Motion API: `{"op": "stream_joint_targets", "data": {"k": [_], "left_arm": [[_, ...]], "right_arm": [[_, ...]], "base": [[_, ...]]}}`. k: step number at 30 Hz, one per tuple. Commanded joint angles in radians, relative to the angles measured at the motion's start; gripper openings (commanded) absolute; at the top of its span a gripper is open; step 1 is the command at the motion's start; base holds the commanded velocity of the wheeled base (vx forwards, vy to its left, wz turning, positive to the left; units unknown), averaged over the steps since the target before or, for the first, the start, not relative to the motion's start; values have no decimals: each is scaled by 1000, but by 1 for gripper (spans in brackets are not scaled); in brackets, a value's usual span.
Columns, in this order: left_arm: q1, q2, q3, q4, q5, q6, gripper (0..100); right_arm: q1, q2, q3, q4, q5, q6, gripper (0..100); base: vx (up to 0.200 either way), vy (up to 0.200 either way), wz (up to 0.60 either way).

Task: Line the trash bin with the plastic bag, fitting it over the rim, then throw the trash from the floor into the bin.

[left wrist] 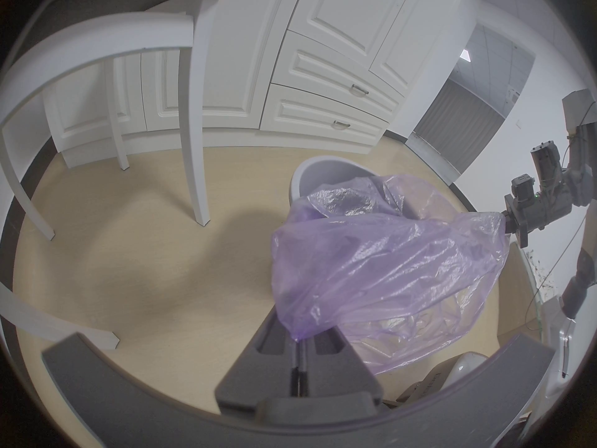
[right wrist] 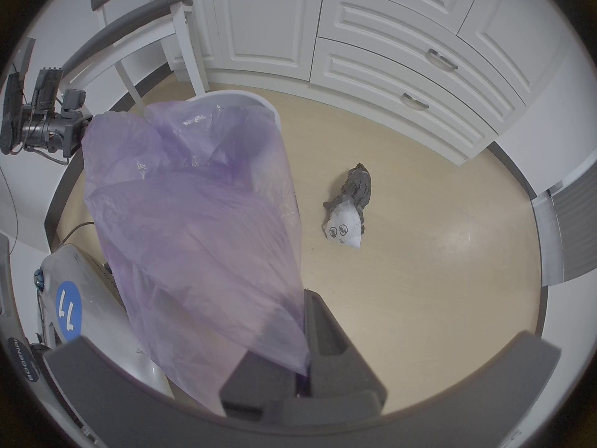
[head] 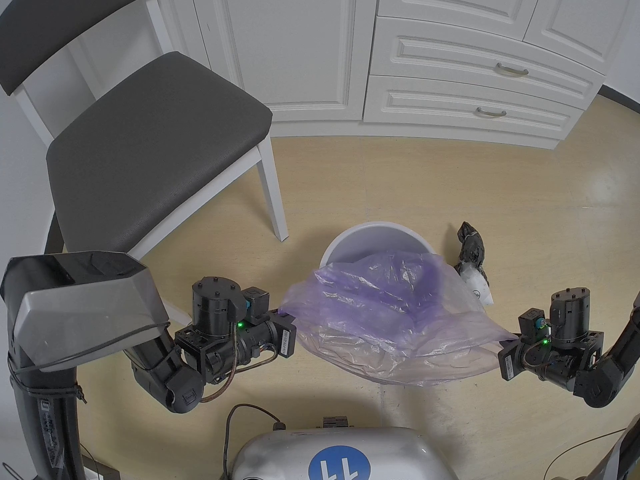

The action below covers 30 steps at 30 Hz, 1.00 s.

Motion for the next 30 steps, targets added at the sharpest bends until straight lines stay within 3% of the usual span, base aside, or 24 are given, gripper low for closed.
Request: {"op": "stream_joint_targets", "data": {"k": [1,9,14,17,24,30], "left_arm": [[-1,-54,19,4,-1,0,0],[-2,-84,34,10,1,2,0],[5,-126,43,31,-2,2,0],[28,-104,29,68,-4,3,0],[41,26,-38,73,-1,2,0],[68,77,-89,64,-2,-8,0]], "right_arm": [[1,-38,6,12,-1,-2,0],[30,-89,3,43,1,0,0],[31,-136,-28,147,1,4,0],[39,-64,-72,220,5,24,0],[126,166,-121,59,-37,208,0],[149,276,-140,-54,-56,227,0]], "base": [[0,0,0],[0,0,0],[0,0,0],[0,0,0],[0,0,0],[0,0,0]]}}
